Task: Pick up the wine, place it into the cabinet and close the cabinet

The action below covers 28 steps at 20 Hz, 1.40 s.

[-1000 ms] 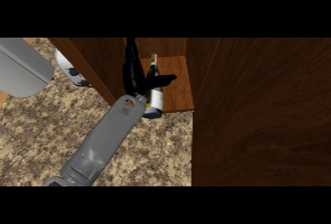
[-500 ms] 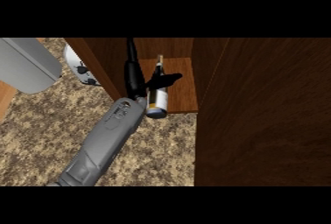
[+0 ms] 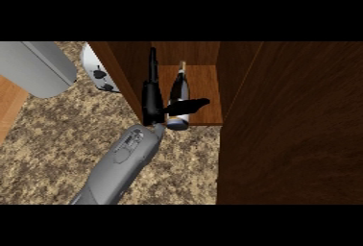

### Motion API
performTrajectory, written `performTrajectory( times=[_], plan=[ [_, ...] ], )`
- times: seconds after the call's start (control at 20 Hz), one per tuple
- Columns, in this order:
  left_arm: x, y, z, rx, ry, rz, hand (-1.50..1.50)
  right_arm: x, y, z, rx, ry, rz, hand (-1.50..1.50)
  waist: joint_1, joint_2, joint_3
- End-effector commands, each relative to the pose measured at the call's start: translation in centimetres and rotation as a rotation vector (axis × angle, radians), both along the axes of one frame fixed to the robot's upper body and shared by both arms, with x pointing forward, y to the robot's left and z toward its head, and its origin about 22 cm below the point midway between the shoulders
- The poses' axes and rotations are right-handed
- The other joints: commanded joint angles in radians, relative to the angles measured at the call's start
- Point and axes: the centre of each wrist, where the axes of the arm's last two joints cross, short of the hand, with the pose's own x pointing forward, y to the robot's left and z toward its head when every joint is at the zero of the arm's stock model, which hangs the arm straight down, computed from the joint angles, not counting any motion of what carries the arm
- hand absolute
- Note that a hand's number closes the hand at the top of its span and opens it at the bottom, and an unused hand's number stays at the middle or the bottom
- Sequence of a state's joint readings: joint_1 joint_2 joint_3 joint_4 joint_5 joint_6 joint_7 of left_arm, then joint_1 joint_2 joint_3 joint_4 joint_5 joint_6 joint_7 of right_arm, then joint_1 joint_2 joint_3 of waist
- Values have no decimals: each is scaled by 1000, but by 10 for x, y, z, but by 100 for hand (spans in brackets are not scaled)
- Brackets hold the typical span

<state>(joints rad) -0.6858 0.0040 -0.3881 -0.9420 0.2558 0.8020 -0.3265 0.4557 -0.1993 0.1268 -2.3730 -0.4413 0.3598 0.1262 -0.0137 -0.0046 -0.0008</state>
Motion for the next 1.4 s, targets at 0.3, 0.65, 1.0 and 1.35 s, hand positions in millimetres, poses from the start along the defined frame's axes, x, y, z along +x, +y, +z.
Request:
performTrajectory(
  times=[0.3, 0.65, 1.0, 1.35],
  plan=[
    [-64, 5, -4, -137, -32, -107, -150, -20, 1, 32, -44, -81, -64, -150, 14, -2, 0],
    [-102, 55, 5, -96, -34, -192, -150, -21, 5, 44, -78, -59, -54, -150, 22, -2, -1],
    [-142, 97, 26, -116, -47, -162, -150, -27, 5, 41, -117, -58, -53, -150, 14, -2, 0],
    [-162, 128, 23, -154, -24, -352, -150, -13, 0, 39, -275, -41, 117, 150, 15, 2, -2]
  ],
)
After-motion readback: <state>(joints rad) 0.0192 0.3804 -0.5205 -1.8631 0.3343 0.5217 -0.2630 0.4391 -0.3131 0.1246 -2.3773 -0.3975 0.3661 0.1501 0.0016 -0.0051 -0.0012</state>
